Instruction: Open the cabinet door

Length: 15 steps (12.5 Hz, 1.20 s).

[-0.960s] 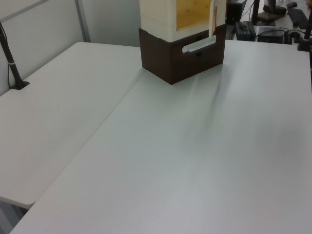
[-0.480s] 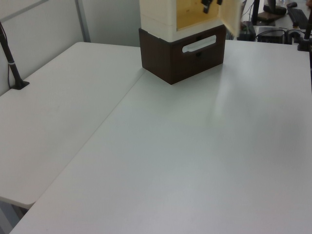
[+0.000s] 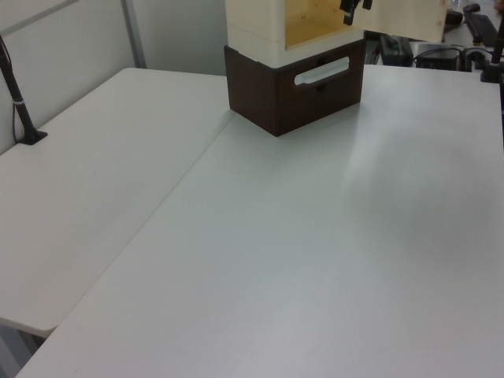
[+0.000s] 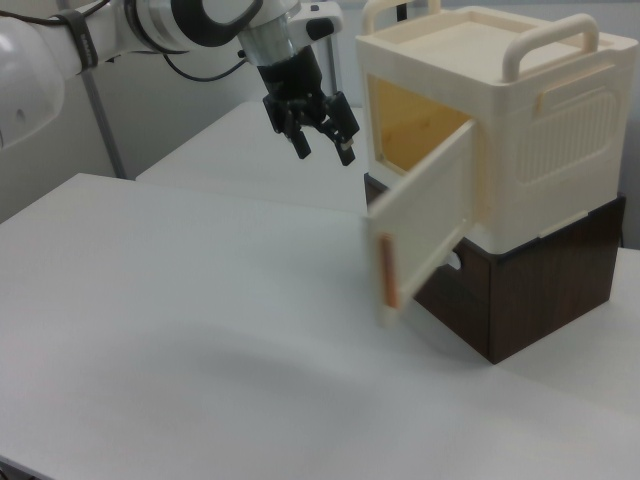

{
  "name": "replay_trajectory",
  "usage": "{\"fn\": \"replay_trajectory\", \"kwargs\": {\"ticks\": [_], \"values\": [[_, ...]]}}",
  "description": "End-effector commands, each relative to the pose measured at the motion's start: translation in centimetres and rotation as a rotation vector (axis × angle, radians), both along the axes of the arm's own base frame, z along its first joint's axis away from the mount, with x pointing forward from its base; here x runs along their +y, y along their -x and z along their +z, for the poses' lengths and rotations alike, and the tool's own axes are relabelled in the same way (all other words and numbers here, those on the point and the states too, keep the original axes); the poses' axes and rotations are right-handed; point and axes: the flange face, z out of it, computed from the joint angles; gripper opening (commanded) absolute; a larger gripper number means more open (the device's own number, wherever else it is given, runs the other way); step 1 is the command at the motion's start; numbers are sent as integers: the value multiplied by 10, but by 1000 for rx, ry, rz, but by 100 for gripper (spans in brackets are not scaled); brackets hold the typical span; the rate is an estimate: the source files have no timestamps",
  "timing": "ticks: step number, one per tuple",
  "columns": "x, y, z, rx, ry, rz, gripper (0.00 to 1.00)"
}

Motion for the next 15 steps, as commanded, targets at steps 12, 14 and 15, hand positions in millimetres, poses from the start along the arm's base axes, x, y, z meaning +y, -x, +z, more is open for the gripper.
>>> {"fn": "replay_trajectory", "kwargs": {"ticks": [12,14,15], "values": [[149,45,-34,133,-131,110,100],[160,50,-35,151,-136,79,100],[166,50,-39,159,-134,82,100]]}}
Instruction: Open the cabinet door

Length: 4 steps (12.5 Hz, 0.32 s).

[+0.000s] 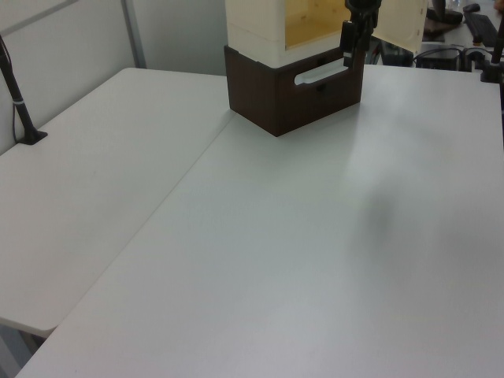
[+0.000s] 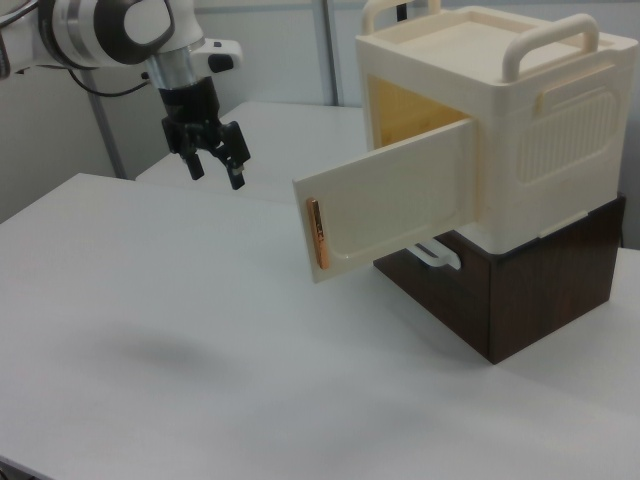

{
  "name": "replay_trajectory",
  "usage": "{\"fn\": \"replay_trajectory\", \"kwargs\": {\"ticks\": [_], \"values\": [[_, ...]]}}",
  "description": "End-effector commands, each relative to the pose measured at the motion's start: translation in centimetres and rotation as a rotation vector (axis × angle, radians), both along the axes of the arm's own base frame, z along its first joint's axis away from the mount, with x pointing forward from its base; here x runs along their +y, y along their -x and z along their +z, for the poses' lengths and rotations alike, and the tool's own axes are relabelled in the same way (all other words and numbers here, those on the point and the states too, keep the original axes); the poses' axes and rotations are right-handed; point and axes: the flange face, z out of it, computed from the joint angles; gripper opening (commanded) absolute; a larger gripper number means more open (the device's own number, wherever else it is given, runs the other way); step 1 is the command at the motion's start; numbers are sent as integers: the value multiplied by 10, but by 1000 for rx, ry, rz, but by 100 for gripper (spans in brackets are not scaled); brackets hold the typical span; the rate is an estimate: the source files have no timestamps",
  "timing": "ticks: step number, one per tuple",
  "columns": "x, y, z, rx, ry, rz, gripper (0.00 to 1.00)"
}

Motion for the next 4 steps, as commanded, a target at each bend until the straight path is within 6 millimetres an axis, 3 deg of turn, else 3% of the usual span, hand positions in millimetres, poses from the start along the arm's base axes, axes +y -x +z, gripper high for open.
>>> {"fn": "replay_trajectory", "kwargs": {"ticks": [1,4], "values": [[17,16,-5,43,-7,-19,100],[16,20,-7,71,-2,-11,100]]}}
